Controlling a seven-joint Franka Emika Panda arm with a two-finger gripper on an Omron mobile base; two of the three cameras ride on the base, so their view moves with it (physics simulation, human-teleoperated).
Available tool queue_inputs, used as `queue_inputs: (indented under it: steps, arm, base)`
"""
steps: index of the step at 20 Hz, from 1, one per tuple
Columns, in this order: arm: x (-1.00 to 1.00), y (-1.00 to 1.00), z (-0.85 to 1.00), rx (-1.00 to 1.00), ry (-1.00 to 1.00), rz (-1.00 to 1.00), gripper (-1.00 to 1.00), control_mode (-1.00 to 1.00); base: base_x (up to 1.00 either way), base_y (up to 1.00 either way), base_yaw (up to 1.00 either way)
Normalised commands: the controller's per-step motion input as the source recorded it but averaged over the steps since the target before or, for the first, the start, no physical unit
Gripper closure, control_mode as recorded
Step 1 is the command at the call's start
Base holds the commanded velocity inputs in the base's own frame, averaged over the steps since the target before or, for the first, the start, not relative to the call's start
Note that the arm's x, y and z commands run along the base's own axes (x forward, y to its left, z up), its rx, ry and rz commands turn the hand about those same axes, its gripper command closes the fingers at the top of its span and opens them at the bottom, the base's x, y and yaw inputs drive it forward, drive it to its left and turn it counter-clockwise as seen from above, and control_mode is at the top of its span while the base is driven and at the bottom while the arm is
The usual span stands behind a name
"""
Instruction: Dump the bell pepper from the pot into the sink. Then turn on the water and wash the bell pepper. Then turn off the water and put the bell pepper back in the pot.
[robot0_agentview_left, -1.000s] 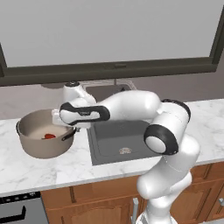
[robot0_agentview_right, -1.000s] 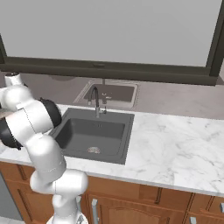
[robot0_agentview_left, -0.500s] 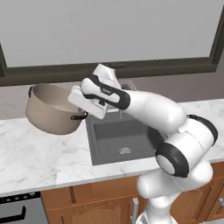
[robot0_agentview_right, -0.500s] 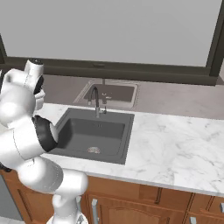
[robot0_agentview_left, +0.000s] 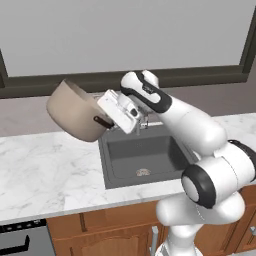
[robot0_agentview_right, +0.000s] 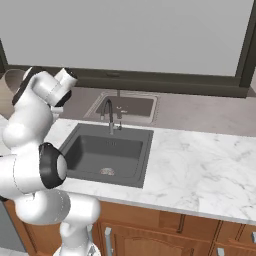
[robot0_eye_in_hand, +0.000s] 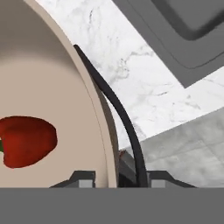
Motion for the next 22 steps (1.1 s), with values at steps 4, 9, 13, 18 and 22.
queue_inputs:
  steps: [4,9,13,18,22]
  arm:
    - [0.00,-0.19,0.31,0.18,0.32,-0.15,1.00,-1.00]
    - [0.00,-0.15,0.25,0.15,0.35,-0.13,1.00,-1.00]
    - [0.00,-0.16,0.21,0.14,0.36,-0.11,1.00,-1.00]
    - [0.00,-0.19,0.26,0.14,0.33,-0.07,1.00,-1.00]
    - [0.00,-0.13,0.46,0.13,0.25,-0.01,1.00,-1.00]
  base:
    - [0.00,0.00,0.00]
    - [0.00,0.00,0.00]
    - [0.00,0.00,0.00]
    - [0.00,0.00,0.00]
    - [0.00,0.00,0.00]
